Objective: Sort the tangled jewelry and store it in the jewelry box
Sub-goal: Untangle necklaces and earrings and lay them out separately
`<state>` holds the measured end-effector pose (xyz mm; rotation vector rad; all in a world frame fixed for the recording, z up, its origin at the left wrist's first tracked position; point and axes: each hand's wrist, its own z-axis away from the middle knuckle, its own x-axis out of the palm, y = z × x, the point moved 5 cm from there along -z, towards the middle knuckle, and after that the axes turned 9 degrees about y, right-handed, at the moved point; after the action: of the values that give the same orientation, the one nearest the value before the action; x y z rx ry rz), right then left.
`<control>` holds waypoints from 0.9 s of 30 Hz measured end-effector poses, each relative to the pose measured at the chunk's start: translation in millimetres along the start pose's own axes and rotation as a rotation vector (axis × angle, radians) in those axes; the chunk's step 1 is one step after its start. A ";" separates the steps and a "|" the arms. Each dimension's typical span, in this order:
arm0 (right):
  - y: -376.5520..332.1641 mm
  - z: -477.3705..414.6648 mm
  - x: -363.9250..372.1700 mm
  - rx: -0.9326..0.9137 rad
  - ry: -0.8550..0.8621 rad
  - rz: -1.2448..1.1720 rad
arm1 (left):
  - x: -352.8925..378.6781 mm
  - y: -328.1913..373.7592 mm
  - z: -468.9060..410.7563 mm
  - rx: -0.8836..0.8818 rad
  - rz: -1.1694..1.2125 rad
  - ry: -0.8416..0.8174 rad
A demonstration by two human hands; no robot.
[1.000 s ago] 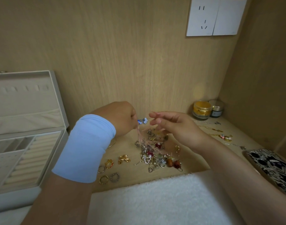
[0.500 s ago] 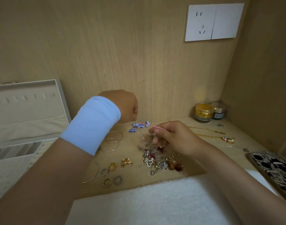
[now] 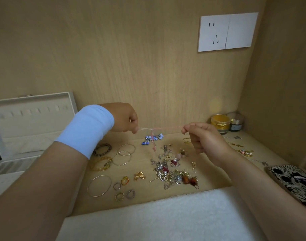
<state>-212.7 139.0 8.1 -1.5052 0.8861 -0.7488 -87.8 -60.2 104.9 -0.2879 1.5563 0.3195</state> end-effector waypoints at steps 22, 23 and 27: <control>-22.3 3.8 55.8 -0.256 -0.230 0.308 | 11.6 18.8 5.8 0.091 0.640 0.255; -25.1 0.9 54.6 -0.258 -0.230 0.323 | 16.6 16.0 6.0 0.070 0.677 0.265; -36.1 -5.5 54.1 -0.242 -0.278 0.412 | 32.4 8.6 6.1 0.024 0.812 0.294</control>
<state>-185.8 90.9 43.1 -1.5212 1.0541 -0.1305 -85.7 -49.4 72.6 0.3534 1.9155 0.9183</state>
